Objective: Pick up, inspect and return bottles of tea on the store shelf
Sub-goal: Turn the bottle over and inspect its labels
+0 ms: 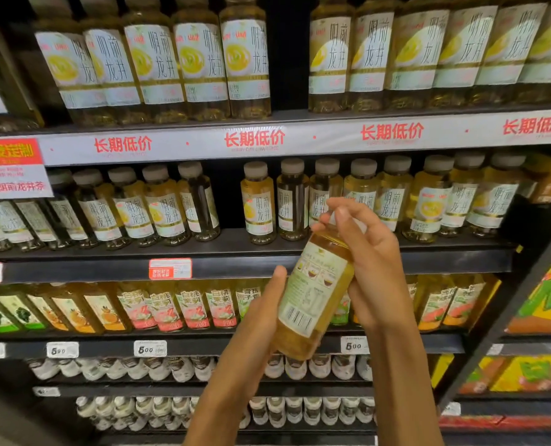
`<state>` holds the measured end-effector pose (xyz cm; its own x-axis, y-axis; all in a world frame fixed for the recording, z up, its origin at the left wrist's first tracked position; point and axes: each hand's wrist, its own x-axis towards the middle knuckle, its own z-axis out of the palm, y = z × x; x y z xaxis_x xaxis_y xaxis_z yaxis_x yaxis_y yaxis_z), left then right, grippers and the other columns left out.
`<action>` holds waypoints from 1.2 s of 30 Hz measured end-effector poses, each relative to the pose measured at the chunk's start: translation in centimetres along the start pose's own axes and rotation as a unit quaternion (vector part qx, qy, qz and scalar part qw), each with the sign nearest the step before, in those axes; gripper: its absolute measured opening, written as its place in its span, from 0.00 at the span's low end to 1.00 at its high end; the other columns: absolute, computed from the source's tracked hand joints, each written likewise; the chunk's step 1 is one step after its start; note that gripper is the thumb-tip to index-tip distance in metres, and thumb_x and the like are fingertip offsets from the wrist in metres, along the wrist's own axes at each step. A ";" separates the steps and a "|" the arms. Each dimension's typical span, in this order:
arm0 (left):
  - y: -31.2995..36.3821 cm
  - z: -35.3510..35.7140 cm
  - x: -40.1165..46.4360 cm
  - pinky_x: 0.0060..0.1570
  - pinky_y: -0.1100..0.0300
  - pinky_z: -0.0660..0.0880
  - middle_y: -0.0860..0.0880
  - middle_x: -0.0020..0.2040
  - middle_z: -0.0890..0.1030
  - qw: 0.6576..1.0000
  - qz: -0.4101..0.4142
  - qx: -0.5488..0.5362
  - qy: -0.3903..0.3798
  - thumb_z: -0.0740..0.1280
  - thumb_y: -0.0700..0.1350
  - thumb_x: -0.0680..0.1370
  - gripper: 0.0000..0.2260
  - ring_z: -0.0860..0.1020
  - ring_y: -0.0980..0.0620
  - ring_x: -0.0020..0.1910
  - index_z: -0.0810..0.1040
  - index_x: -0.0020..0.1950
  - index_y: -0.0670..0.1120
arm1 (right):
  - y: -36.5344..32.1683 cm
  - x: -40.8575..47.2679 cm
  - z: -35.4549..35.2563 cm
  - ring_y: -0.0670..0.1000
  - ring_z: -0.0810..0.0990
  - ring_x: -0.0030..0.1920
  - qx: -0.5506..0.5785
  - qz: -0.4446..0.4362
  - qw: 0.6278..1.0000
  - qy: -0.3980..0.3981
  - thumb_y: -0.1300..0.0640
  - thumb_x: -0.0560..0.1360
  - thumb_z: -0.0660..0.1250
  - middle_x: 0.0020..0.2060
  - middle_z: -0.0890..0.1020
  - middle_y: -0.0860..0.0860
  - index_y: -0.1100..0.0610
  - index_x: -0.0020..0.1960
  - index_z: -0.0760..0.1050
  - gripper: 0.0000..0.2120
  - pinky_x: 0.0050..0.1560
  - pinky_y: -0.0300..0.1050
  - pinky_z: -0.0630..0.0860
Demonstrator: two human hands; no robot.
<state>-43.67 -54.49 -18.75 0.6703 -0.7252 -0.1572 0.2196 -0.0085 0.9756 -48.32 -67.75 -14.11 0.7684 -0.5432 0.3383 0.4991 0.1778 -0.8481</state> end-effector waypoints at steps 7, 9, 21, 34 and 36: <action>0.5 0.6 -0.4 0.26 0.58 0.76 0.38 0.36 0.80 0.979 -0.005 -0.177 -0.104 0.57 0.58 0.76 0.26 0.79 0.44 0.28 0.82 0.49 0.37 | 0.0 0.6 0.4 0.57 0.82 0.56 0.091 0.034 0.993 -0.066 0.48 0.76 0.61 0.50 0.84 0.57 0.56 0.63 0.74 0.19 0.57 0.51 0.79; 0.2 0.2 -0.1 0.28 0.57 0.77 0.37 0.37 0.81 0.986 0.002 -0.137 -0.096 0.54 0.58 0.78 0.27 0.80 0.43 0.30 0.82 0.50 0.37 | 0.1 0.7 -0.1 0.57 0.82 0.55 0.088 0.028 0.993 -0.072 0.49 0.77 0.61 0.49 0.84 0.56 0.55 0.62 0.75 0.18 0.57 0.50 0.79; -0.2 1.9 1.3 0.45 0.59 0.79 0.51 0.43 0.84 0.975 0.164 0.130 0.076 0.55 0.68 0.72 0.27 0.83 0.56 0.44 0.83 0.47 0.49 | -0.6 0.8 -1.0 0.50 0.84 0.49 0.019 0.020 0.998 0.055 0.47 0.71 0.64 0.48 0.85 0.53 0.53 0.57 0.77 0.18 0.42 0.41 0.81; -0.5 0.9 0.9 0.50 0.51 0.79 0.42 0.50 0.84 0.990 -0.020 -0.023 -0.140 0.56 0.71 0.72 0.33 0.83 0.45 0.48 0.80 0.60 0.47 | -1.3 0.7 -1.6 0.54 0.85 0.45 0.038 0.027 0.999 -0.010 0.48 0.74 0.62 0.46 0.84 0.53 0.54 0.59 0.75 0.17 0.41 0.44 0.81; -0.2 0.6 1.0 0.62 0.47 0.73 0.50 0.57 0.83 0.995 -0.003 0.050 -0.087 0.57 0.75 0.68 0.31 0.81 0.49 0.58 0.79 0.60 0.59 | -1.4 0.7 -1.4 0.53 0.85 0.45 0.021 0.008 1.000 -0.001 0.48 0.73 0.64 0.46 0.84 0.54 0.53 0.58 0.76 0.16 0.41 0.43 0.80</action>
<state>-43.54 -55.62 -19.04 0.5350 -0.8327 -0.1432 0.1457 -0.0760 0.9864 -49.02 -69.56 -13.29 0.7765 -0.5392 0.3262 0.5037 0.2200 -0.8354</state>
